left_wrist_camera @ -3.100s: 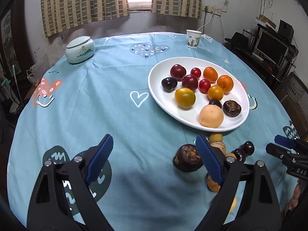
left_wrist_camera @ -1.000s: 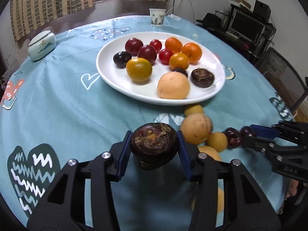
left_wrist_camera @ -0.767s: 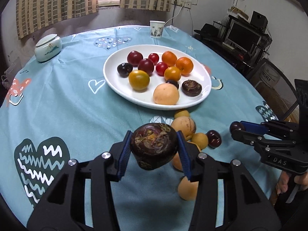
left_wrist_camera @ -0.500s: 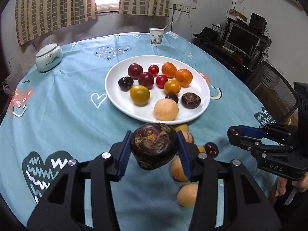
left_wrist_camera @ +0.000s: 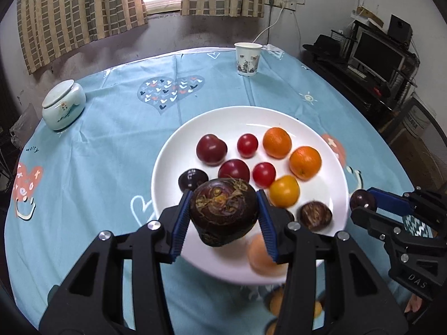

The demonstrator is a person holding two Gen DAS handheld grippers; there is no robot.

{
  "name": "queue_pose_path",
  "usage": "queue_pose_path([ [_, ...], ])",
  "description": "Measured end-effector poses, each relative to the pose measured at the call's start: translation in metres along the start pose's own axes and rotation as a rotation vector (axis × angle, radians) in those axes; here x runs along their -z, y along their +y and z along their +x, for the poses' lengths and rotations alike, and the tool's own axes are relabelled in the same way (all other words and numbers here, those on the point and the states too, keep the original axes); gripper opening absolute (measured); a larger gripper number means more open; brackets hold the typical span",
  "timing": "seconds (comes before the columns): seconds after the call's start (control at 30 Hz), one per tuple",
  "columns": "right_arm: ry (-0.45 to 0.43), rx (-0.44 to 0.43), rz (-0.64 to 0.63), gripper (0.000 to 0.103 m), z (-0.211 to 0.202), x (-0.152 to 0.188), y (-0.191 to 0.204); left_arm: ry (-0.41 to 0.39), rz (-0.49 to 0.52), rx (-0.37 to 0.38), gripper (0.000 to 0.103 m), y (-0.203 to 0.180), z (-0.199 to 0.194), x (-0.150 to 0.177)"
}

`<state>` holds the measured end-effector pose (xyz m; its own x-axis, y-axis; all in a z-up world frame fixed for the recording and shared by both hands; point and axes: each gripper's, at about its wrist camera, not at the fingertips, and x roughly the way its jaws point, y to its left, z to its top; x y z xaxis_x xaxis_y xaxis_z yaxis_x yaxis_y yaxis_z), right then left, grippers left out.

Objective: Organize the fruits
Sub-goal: 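Carry both fruits to the plate and open both tools to release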

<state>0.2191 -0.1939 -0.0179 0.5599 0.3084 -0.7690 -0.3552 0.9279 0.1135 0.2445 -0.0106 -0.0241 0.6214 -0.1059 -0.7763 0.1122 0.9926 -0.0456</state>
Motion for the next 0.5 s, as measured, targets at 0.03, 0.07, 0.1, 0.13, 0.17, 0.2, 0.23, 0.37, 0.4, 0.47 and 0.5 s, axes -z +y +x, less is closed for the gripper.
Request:
queue_pose_path([
  [0.03, 0.006, -0.010, 0.014, 0.031, 0.005, -0.003, -0.003, 0.010, -0.007, -0.001, 0.047, 0.001, 0.006, -0.003],
  [0.07, 0.013, -0.016, 0.026, 0.031, 0.012, -0.005, -0.006, 0.019, -0.014, 0.002, 0.047, 0.001, 0.011, -0.005],
  [0.1, 0.018, -0.016, 0.030, 0.031, 0.015, -0.008, -0.008, 0.024, -0.017, 0.004, 0.047, 0.002, 0.015, -0.006],
  [0.13, 0.021, -0.015, 0.032, 0.031, 0.019, -0.009, -0.009, 0.026, -0.015, 0.003, 0.047, 0.001, 0.018, -0.006],
  [0.17, 0.025, -0.016, 0.033, 0.031, 0.023, -0.010, -0.010, 0.027, -0.014, 0.000, 0.047, 0.000, 0.020, -0.007],
  [0.2, 0.027, -0.017, 0.036, 0.031, 0.025, -0.011, -0.010, 0.029, -0.014, -0.002, 0.047, 0.000, 0.023, -0.008],
  [0.23, 0.027, -0.018, 0.038, 0.031, 0.026, -0.011, -0.010, 0.031, -0.017, -0.002, 0.047, 0.000, 0.025, -0.009],
  [0.37, -0.013, -0.011, 0.046, 0.033, 0.030, -0.016, -0.014, 0.039, -0.021, -0.017, 0.048, 0.001, 0.032, -0.014],
  [0.4, -0.030, -0.005, 0.041, 0.038, 0.030, -0.017, -0.015, 0.033, -0.016, -0.030, 0.056, 0.001, 0.032, -0.015],
  [0.47, -0.070, 0.064, 0.029, 0.075, 0.028, -0.018, -0.014, 0.003, -0.014, -0.056, 0.082, 0.001, 0.027, -0.017],
  [0.5, -0.091, 0.083, 0.022, 0.076, 0.026, -0.018, -0.014, -0.021, -0.015, -0.066, 0.083, 0.002, 0.022, -0.018],
])
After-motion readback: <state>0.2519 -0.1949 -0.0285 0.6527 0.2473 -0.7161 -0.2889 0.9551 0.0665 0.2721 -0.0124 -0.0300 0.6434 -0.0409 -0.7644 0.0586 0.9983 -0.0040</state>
